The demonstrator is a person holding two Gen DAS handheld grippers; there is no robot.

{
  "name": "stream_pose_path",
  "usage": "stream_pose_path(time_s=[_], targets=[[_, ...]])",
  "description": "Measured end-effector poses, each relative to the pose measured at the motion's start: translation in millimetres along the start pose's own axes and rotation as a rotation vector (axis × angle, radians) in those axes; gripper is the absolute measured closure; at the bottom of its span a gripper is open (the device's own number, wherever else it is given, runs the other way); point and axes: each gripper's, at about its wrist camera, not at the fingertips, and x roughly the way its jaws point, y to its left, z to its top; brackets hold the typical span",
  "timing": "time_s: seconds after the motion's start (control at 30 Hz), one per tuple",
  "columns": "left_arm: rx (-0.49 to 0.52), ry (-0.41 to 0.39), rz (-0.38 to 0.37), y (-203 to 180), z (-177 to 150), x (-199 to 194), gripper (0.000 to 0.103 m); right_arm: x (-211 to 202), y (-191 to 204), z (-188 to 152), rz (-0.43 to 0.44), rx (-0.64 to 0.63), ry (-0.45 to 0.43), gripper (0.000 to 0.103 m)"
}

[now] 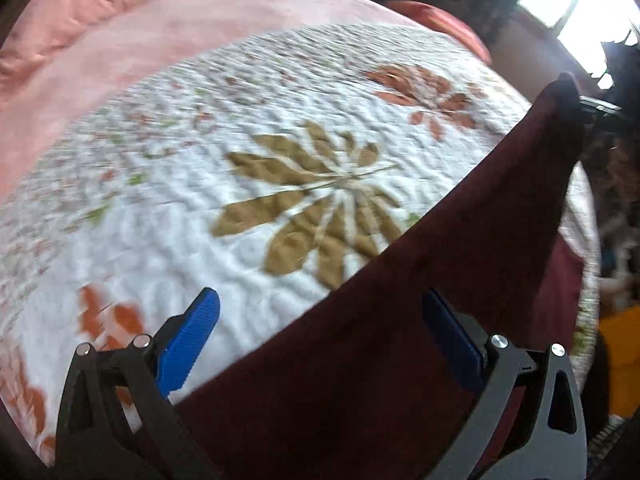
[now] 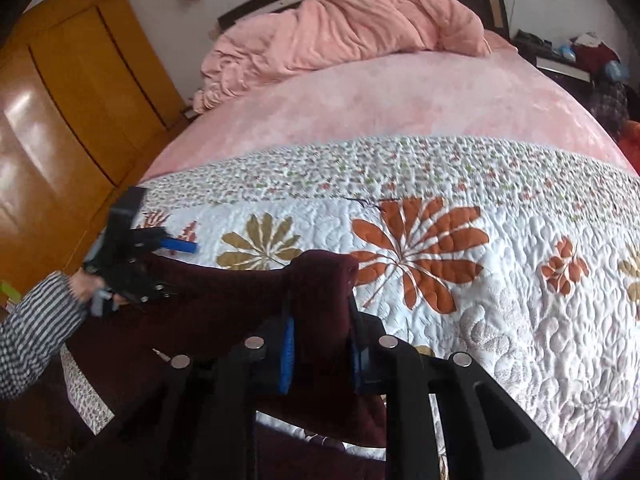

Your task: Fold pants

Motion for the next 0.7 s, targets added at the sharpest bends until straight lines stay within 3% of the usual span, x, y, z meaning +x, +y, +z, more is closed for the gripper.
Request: stream_pose_path(time_s=[0.2, 0.4, 0.43, 0.5, 0.6, 0.7], targets=[[-0.011, 0.096, -0.184, 9.0, 16.1, 19.0, 0.003, 0.3, -3.5, -2.2, 0.013, -0.007, -0.008, 0.082], [-0.016, 0.167, -0.287, 14.6, 10.6, 21.5, 0.007, -1.4, -2.0, 0.1, 0.018, -0.011, -0.023, 0.082], [-0.016, 0.181, -0.3, 12.6, 7.1, 19.3, 0.013, -2.0, -2.3, 0.7, 0.017, -0.01, -0.025, 0.082], [0.004, 0.195, -0.28, 11.3, 0.9, 15.4, 0.068, -2.0, -4.1, 1.6, 0.016, 0.002, -0.03, 0.082], [-0.016, 0.187, -0.244, 15.6, -11.3, 3.8, 0.087, 1.7, -5.2, 1.9, 0.006, 0.03, -0.027, 0.082], [-0.034, 0.077, -0.105, 7.1, -17.7, -23.0, 0.09, 6.8, -3.3, -1.1, -0.039, 0.047, -0.029, 0.082]])
